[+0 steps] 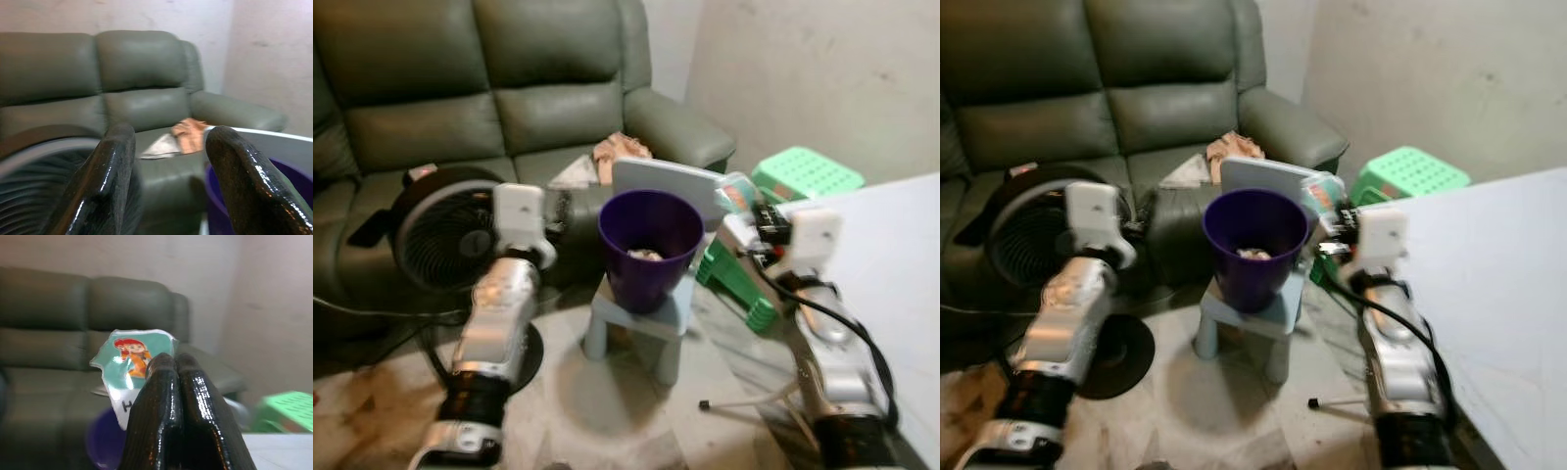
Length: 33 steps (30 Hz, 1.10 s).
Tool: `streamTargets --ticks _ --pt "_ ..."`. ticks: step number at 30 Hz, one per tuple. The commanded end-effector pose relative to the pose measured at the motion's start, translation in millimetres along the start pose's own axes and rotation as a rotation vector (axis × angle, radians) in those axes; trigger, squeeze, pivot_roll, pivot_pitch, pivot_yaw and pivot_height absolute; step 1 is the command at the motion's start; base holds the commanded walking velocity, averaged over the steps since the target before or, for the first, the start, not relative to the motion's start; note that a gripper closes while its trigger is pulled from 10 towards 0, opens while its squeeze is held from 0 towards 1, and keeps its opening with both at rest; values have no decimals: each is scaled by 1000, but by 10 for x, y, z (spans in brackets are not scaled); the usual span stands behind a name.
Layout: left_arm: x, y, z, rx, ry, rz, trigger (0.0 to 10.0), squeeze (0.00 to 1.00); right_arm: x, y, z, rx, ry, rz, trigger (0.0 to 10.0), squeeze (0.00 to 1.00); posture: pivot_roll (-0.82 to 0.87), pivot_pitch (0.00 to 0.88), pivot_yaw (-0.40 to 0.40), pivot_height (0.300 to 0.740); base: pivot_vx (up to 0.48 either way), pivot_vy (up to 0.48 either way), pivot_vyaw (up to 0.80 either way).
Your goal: Picking trash to rubbish bin
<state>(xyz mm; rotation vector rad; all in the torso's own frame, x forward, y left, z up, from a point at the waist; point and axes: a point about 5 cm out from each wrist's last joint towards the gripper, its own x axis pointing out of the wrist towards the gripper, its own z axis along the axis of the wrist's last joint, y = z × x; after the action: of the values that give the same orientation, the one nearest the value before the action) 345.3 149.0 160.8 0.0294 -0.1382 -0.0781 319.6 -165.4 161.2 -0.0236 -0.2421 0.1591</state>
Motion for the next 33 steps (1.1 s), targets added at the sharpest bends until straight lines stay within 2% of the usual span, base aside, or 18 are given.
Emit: streamTargets --ticks 1,5,16,33 --pt "16 -99 28 -34 -6 -57 10000 0 -15 -60 -21 35 10 -26 10000 0 84 2 -48 715 0 0 0" --pt "14 -107 13 -88 22 -92 10000 0 -9 -56 -23 37 12 -21 10000 0 87 1 -46 715 0 0 0" --pt "22 -91 0 -93 43 -120 10000 0 0 -17 -31 54 9 -6 10000 0 86 0 -38 715 0 0 0" --pt "46 -171 18 -103 40 -162 10000 0 18 -15 -14 54 3 10 10000 0 84 0 -39 715 338 0 0"
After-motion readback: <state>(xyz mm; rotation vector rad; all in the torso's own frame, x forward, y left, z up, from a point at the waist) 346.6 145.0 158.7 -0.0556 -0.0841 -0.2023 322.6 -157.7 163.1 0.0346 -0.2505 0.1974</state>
